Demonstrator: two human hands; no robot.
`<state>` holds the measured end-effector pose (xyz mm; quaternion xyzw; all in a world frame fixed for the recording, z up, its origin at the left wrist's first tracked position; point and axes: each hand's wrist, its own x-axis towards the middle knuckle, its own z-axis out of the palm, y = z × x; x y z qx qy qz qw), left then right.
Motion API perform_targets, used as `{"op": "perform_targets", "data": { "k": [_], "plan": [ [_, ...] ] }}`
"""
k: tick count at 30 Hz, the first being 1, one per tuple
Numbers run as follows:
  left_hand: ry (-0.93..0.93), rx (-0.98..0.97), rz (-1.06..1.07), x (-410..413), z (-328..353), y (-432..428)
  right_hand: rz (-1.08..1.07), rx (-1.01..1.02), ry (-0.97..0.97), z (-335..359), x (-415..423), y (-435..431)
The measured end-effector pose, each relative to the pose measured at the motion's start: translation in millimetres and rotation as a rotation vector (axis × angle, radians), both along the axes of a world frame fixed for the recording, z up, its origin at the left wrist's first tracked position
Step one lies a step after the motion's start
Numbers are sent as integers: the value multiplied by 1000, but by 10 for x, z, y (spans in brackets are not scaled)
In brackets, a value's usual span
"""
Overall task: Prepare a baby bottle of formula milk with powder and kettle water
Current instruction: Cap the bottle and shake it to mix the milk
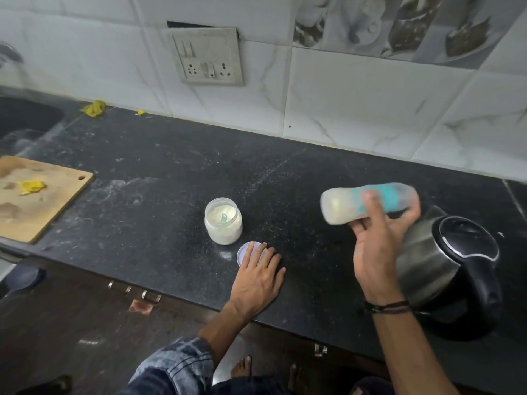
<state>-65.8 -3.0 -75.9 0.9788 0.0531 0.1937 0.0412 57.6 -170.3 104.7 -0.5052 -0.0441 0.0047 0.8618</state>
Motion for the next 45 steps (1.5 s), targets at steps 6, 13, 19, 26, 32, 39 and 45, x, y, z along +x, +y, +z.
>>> {"op": "perform_targets", "data": {
  "k": [6, 13, 19, 26, 32, 39, 45],
  "plan": [
    [40, 0, -1, -8, 14, 4, 120, -215, -159, -3, -23, 28],
    [14, -26, 4, -2, -3, 3, 11, -217, -196, 48, 62, -34],
    [6, -42, -2, -14, -18, -1, 156, -389, -271, 57, 84, -98],
    [-5, -43, -4, -14, -17, 0, 99, -422, -281, -30, 104, -85],
    [-4, -44, 4, -7, -24, -5, 0, -386, -286, -9, 156, -80],
    [-6, -35, 7, -6, -2, -13, -24, -362, -280, -20, 104, -49],
    [-6, -44, 11, 5, -1, -16, -123, -270, -289, -45, 111, -56]
  ]
}}
